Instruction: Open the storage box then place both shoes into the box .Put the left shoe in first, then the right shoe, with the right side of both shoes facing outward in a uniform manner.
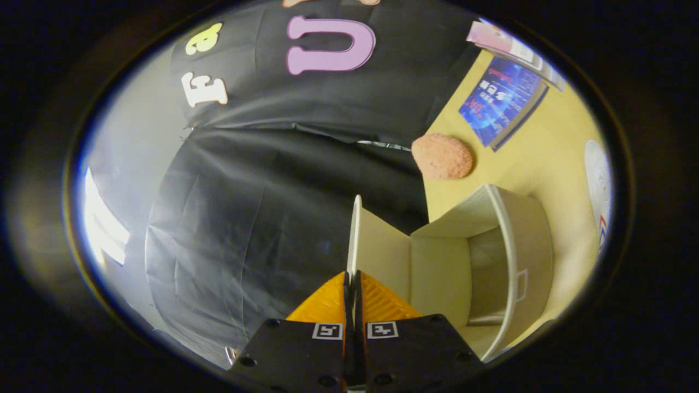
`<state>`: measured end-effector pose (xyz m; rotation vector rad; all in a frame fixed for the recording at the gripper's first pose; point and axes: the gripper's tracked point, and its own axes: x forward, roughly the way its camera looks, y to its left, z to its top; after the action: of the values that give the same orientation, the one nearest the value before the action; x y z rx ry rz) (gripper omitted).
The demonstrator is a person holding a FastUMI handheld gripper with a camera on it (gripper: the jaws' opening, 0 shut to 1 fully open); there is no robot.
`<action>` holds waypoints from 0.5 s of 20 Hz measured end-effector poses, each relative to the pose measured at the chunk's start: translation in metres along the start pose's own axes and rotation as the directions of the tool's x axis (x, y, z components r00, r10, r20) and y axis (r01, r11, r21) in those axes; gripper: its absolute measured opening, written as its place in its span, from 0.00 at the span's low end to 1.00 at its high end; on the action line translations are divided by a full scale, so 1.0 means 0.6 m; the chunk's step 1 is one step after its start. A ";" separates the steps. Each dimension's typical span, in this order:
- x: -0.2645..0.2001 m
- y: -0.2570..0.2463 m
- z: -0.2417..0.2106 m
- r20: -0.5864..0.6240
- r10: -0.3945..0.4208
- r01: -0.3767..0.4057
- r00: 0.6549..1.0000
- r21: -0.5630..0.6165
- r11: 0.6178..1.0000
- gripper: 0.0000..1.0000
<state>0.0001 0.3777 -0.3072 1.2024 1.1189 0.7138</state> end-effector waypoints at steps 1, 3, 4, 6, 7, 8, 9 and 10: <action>0.023 0.013 -0.006 -0.014 0.009 -0.009 1.000 0.002 1.000 0.02; 0.064 0.035 -0.026 -0.036 0.019 -0.019 0.999 -0.003 1.000 0.02; 0.082 0.044 -0.037 -0.045 0.018 -0.018 0.999 -0.007 1.000 0.02; 0.113 0.058 -0.063 -0.067 0.009 -0.010 0.998 -0.014 1.000 0.02; 0.131 0.061 -0.076 -0.078 0.001 -0.003 0.997 -0.018 1.000 0.02; 0.146 0.063 -0.089 -0.087 -0.010 0.008 0.996 -0.021 1.000 0.02; 0.159 0.064 -0.105 -0.100 -0.022 0.020 0.995 -0.023 1.000 0.02; 0.175 0.061 -0.118 -0.112 -0.034 0.032 0.993 -0.023 0.999 0.02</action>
<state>-0.0267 0.5063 -0.2999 1.1344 1.2182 0.7738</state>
